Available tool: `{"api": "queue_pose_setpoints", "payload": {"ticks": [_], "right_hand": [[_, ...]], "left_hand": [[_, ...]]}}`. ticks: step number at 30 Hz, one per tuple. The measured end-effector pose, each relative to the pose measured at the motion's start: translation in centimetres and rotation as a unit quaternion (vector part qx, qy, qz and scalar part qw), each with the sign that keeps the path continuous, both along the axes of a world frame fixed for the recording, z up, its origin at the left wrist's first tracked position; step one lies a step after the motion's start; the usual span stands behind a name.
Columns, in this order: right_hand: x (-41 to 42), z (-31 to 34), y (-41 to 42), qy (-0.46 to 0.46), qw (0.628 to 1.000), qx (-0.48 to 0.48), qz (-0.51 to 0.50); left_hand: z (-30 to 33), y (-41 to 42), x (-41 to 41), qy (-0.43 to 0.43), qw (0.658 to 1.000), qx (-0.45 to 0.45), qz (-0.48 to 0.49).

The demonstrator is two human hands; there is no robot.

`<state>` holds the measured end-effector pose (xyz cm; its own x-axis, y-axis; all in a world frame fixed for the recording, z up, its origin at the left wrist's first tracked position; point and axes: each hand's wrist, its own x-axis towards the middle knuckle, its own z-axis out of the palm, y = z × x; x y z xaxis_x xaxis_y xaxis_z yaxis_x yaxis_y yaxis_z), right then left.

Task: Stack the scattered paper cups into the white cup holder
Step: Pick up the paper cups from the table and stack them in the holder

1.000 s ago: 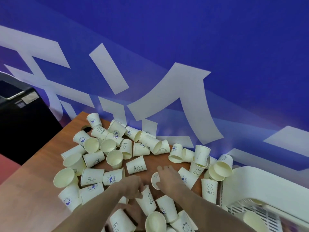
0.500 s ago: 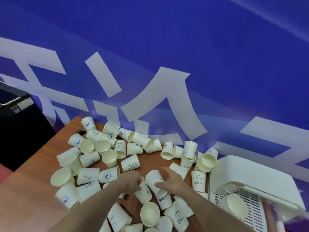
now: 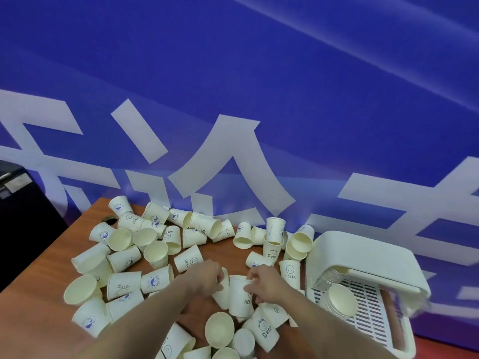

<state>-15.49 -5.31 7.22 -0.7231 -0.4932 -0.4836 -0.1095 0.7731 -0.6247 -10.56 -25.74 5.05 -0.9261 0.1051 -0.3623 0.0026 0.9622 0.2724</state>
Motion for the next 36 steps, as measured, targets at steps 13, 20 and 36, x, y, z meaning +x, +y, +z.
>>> {"api": "queue_pose_setpoints", "payload": {"ticks": [13,20,36], "right_hand": [[1.3,3.6,8.7,0.284,0.945,0.144,0.076],[1.9,6.4,14.7,0.274,0.949,0.151,0.038],[2.5,8.3,27.0,0.310,0.925,0.200,-0.088]], "left_hand": [[5.0,8.0,-2.6,0.069,0.996,-0.009,-0.047],[7.1,13.9,-4.1,0.108,0.989,0.032,-0.094],[10.3,25.6,-4.7,0.161,0.973,0.003,-0.168]]}}
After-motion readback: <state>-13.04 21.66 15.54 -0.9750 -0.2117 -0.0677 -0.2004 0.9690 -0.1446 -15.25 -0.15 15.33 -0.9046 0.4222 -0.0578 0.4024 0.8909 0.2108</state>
